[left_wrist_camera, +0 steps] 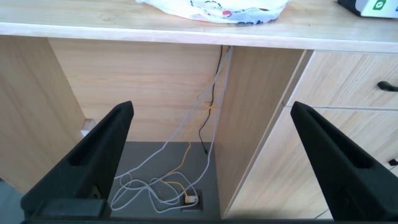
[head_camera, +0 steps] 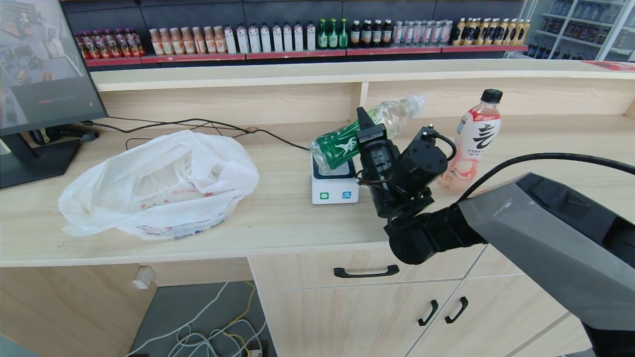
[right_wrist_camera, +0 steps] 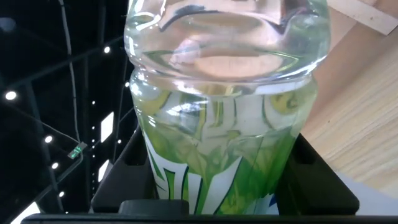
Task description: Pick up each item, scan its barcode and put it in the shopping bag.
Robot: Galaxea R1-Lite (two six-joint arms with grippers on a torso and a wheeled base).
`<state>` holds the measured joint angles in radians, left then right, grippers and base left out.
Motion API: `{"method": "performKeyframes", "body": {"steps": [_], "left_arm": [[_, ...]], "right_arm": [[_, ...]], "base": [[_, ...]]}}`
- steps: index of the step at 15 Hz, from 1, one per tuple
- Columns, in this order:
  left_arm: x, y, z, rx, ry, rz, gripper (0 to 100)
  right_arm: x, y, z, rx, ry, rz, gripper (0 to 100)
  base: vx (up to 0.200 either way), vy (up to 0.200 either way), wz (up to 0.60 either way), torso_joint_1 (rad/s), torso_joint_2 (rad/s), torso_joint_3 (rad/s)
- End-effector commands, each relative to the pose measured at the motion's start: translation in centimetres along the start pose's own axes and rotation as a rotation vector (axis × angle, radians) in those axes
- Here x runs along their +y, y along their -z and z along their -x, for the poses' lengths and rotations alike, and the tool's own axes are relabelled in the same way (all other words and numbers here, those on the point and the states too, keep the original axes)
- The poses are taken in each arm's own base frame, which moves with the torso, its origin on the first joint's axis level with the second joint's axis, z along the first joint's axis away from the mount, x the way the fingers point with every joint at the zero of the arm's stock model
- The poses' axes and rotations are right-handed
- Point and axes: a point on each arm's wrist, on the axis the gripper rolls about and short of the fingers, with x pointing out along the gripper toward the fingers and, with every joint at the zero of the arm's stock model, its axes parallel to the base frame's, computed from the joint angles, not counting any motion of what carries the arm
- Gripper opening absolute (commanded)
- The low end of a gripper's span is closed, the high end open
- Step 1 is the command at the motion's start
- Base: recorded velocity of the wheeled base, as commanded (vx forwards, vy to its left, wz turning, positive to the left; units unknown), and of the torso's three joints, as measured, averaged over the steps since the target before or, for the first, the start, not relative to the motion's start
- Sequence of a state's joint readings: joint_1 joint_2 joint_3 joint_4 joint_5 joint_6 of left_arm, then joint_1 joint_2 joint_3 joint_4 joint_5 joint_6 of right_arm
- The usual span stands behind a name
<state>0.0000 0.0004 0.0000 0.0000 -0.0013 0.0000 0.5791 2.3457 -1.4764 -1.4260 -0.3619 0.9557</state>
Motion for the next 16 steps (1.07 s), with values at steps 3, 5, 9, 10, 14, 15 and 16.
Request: {"method": "performKeyframes", "body": {"steps": [3,5,9,10,14,15,16], "left_arm": [[0.0,0.0,0.0,0.0,0.0,0.0,100],[0.0,0.0,0.0,0.0,-0.001,0.0,100],[0.0,0.0,0.0,0.0,0.0,0.0,100],[0.0,0.0,0.0,0.0,0.0,0.0,100],[0.0,0.0,0.0,0.0,0.0,0.0,100],[0.0,0.0,0.0,0.0,0.0,0.0,100],[0.0,0.0,0.0,0.0,0.0,0.0,100]], "right_arm": [[-0.36,0.08,0.07,0.002,0.007,0.004,0],[-0.5,0.01,0.04,0.002,0.008,0.004,0],[-0.72,0.04,0.09,0.002,0.013,0.008,0],[-0.72,0.04,0.09,0.002,0.013,0.008,0],[-0.84,0.16,0.2,0.005,0.018,0.011,0],[-0.81,0.15,0.17,0.004,0.017,0.011,0],[-0.74,0.12,0.16,0.005,0.015,0.01,0]], "base": [[0.0,0.0,0.0,0.0,0.0,0.0],[0.0,0.0,0.0,0.0,0.0,0.0],[0.0,0.0,0.0,0.0,0.0,0.0],[0.0,0.0,0.0,0.0,0.0,0.0],[0.0,0.0,0.0,0.0,0.0,0.0],[0.0,0.0,0.0,0.0,0.0,0.0],[0.0,0.0,0.0,0.0,0.0,0.0]]}}
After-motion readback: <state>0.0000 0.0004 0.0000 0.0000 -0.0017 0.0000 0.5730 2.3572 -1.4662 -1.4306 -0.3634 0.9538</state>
